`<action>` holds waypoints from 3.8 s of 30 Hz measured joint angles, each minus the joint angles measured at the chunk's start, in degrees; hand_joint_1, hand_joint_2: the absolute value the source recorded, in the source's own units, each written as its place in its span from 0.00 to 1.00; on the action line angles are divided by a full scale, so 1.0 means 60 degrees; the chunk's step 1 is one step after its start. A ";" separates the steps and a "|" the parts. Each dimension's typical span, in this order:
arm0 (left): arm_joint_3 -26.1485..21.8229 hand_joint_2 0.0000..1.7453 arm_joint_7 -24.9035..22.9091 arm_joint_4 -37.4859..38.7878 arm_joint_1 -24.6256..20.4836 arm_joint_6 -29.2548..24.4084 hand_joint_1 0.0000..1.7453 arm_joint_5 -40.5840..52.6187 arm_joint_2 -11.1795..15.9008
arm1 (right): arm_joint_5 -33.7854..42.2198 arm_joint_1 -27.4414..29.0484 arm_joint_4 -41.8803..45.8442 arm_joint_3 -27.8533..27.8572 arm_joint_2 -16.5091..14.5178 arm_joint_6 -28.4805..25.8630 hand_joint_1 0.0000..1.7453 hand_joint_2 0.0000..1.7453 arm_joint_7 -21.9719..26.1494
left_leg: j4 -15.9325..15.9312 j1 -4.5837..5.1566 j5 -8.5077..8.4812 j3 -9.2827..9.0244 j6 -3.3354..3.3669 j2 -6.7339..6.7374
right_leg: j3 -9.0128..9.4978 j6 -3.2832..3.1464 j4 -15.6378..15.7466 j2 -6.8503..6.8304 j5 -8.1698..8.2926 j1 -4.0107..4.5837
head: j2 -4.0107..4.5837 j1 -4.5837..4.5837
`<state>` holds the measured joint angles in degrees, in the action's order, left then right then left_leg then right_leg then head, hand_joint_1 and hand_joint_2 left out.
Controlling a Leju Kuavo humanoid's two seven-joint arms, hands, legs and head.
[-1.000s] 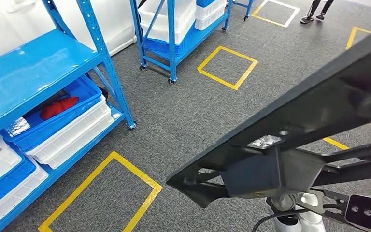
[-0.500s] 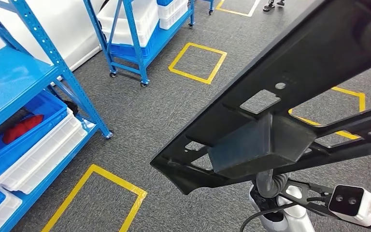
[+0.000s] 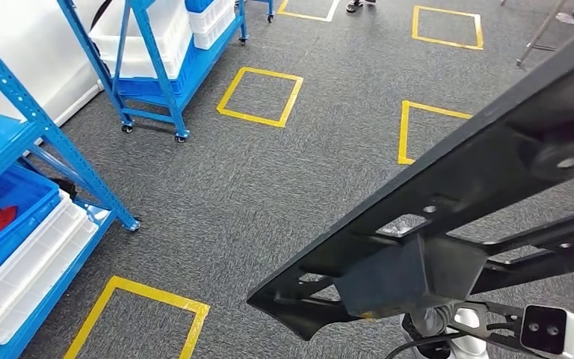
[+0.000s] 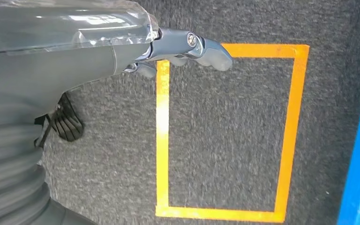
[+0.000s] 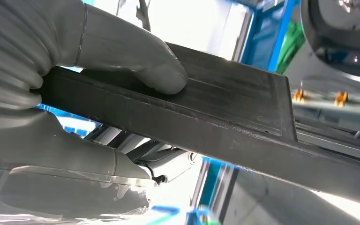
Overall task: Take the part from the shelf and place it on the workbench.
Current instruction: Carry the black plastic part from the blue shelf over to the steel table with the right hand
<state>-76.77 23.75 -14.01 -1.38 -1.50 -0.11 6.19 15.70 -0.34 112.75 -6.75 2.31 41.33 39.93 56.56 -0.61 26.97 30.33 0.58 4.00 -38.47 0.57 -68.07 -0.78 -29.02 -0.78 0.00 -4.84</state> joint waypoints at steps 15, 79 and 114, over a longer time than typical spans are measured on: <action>-0.0063 1.00 -0.0337 0.0011 -0.0062 0.0496 0.00 0.0000 -0.0093 | 0.0305 -0.0919 -0.0275 -0.0877 0.0286 -0.2463 1.00 1.00 -0.0006 | 0.2269 -0.0017 0.0880 0.0979 -0.0409 -0.0641 | 0.0786 -0.0506 0.1615 0.0782 0.0555 0.0128 | 0.0000 -0.0003; -0.0056 1.00 -0.0192 0.0084 -0.0599 0.0342 0.00 0.0002 -0.1146 | -0.0795 -0.0530 0.0079 -0.1316 0.0767 -0.3028 1.00 1.00 0.0001 | 0.0639 -0.0039 0.0102 0.0364 -0.0312 -0.1186 | 0.0830 -0.0318 0.1584 0.1058 0.0448 0.0095 | 0.0000 -0.0003; -0.0050 1.00 -0.0090 0.0084 -0.0682 0.0449 0.00 0.0004 -0.1195 | -0.0478 0.0163 0.0343 -0.0416 0.0341 -0.2333 1.00 1.00 0.0000 | 0.0191 -0.0033 0.0104 0.0118 -0.0081 -0.1064 | 0.0722 -0.0011 0.1620 0.1300 0.0518 0.0048 | 0.0000 -0.0003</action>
<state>-77.07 23.21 -13.51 -5.47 1.19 -0.09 -0.98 12.84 0.64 114.81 -9.25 4.35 27.33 39.93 57.71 -0.81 27.60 31.04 0.10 -2.39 -34.14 0.51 -58.35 7.02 -25.91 -0.50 0.00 -4.85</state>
